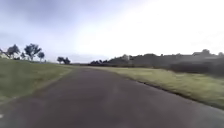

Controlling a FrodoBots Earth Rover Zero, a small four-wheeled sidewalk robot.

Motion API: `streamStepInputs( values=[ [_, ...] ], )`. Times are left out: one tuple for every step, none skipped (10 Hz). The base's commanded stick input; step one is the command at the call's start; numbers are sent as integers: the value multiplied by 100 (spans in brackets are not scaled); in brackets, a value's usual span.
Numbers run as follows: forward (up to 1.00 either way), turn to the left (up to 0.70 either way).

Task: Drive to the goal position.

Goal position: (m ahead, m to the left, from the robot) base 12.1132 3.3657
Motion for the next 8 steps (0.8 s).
streamStepInputs(
  values=[
    [100,27],
    [100,27],
    [100,27],
    [100,27],
    [100,23],
    [100,4],
    [100,0],
    [100,0]
  ],
)
